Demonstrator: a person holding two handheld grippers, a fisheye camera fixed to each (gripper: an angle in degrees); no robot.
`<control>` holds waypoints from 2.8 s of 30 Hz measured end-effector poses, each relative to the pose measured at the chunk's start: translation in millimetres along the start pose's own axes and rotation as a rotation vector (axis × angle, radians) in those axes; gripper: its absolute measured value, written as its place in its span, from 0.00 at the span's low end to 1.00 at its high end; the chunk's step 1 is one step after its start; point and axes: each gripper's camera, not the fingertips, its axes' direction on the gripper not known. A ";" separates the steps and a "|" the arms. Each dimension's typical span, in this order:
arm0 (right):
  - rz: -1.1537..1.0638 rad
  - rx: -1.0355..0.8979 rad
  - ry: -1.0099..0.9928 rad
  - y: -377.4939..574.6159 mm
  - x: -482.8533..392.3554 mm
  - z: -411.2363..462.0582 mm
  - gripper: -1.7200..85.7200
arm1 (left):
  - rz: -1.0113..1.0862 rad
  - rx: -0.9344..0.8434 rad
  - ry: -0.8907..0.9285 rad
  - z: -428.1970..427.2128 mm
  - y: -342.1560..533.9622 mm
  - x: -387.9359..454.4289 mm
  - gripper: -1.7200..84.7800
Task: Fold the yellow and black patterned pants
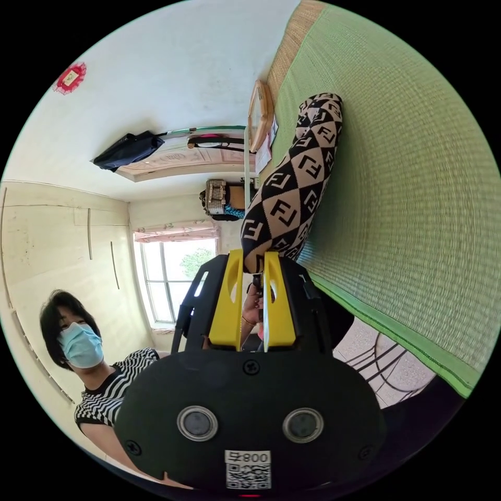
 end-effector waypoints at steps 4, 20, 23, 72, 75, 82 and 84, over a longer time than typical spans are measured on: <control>0.040 0.016 0.016 19.7 -7.6 1.3 0.09 | 0.016 -0.050 -0.036 22.0 15.6 -2.5 0.11; 0.108 0.073 -0.043 136.6 -97.1 22.3 0.08 | 0.148 -0.166 -0.118 137.7 108.4 -8.9 0.10; 0.070 0.092 -0.063 156.4 -135.4 22.4 0.08 | 0.211 -0.188 -0.107 170.0 124.2 -1.2 0.10; -0.309 0.857 0.200 297.8 -802.0 -452.4 0.04 | 0.868 -0.799 0.064 1429.8 244.7 -36.7 0.10; -0.138 0.894 0.204 324.2 -755.4 -479.3 0.05 | 0.791 -0.915 -0.122 1514.1 262.9 -122.3 0.10; 0.088 0.977 0.099 386.5 -688.1 -485.8 0.05 | 0.607 -1.077 -0.209 1631.4 284.3 -251.6 0.10; 0.079 0.963 0.129 389.4 -702.4 -488.1 0.05 | 0.641 -1.093 -0.216 1653.5 288.6 -258.5 0.10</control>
